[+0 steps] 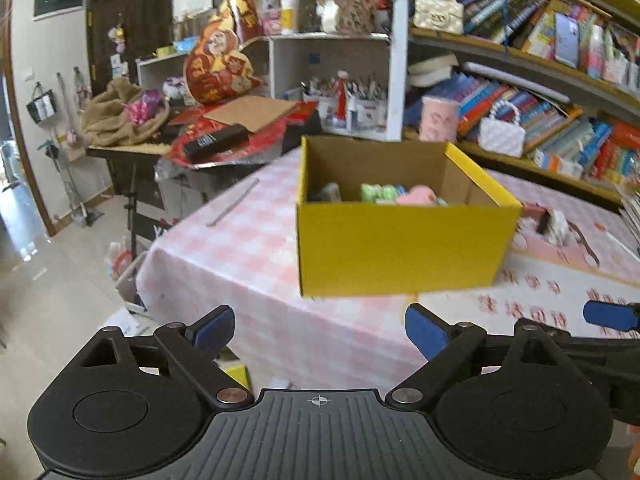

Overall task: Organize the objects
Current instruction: 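Withdraw both grippers from the box back over the table, then grasp the black binder clip with the left gripper while the right grasps the white charger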

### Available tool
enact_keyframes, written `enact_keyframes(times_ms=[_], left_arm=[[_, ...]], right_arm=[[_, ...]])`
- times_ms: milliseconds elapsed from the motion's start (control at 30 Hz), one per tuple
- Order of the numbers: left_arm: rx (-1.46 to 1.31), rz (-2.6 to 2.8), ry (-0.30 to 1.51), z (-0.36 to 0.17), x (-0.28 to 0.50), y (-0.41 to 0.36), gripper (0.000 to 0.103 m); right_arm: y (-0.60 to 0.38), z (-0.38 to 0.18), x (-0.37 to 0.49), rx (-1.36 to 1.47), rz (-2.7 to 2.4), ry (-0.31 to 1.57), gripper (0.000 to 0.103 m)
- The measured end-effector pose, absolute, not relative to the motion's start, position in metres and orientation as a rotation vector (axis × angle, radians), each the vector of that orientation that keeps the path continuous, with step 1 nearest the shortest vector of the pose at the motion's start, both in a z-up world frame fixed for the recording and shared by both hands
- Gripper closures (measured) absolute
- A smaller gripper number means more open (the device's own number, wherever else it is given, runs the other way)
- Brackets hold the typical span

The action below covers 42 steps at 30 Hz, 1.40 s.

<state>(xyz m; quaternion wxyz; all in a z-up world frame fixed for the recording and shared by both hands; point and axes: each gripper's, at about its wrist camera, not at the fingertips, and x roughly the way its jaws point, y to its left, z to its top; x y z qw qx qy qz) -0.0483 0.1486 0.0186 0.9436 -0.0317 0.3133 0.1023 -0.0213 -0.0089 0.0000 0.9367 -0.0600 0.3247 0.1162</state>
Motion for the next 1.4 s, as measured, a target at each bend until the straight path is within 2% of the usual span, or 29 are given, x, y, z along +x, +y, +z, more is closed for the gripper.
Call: enact_keyframes(times_ms=[433, 867, 1400], left_arm=[[-0.021, 0.016, 0.686, 0.007, -0.053, 0.107, 0.009], [0.032, -0.162, 0.719, 0.001, -0.027, 0.048, 0.009], [0.072, -0.256, 0.771, -0.01, 0.028, -0.024, 0.009]], right_arm=[[-0.052, -0.008, -0.049, -0.085, 0.055, 0.726, 0.031], [-0.113, -0.011, -0.054, -0.028, -0.131, 0.745, 0.031], [-0.177, -0.02, -0.007, 0.02, -0.189, 0.806, 0.031]])
